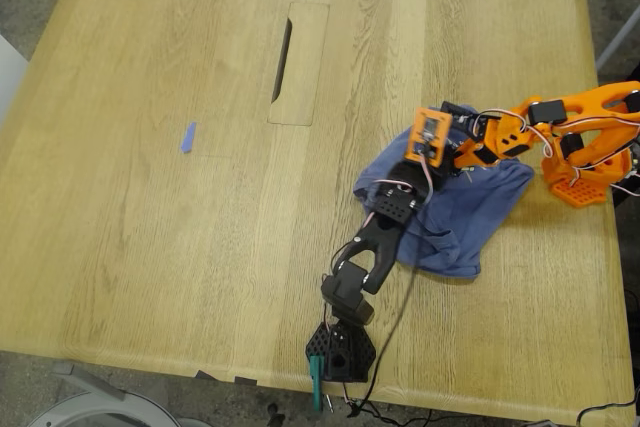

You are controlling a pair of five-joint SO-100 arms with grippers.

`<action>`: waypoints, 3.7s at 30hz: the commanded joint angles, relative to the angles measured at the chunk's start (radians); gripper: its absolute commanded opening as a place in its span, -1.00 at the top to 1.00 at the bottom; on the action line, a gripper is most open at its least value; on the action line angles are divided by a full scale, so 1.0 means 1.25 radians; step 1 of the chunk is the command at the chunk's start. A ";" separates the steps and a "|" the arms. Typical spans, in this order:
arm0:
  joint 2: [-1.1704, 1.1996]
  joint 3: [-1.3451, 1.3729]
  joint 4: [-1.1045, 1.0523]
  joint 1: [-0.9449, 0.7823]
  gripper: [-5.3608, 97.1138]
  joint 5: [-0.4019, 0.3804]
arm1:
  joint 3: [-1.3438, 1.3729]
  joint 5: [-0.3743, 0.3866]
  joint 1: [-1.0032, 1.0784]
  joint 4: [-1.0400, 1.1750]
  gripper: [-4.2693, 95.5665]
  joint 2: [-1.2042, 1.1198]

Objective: Fold a T-shirt

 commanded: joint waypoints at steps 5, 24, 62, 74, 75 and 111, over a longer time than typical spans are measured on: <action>-0.016 0.104 -0.156 -0.005 0.90 -0.016 | 0.079 0.002 -0.015 -0.076 0.91 0.025; -0.109 0.174 -0.302 -0.301 0.90 -0.036 | 0.345 0.026 -0.013 0.088 0.91 0.400; -0.023 0.242 -0.259 -0.614 0.86 -0.034 | 0.415 -0.023 0.742 0.260 0.91 0.842; 0.198 0.472 -0.217 -1.010 0.87 -0.023 | 0.598 -0.082 1.248 0.064 0.91 0.855; 0.212 0.491 -0.216 -1.035 0.86 -0.020 | 0.612 -0.085 1.275 0.054 0.91 0.855; 0.569 0.828 0.431 -1.697 0.89 -0.071 | 0.707 -0.364 1.886 0.506 0.91 0.859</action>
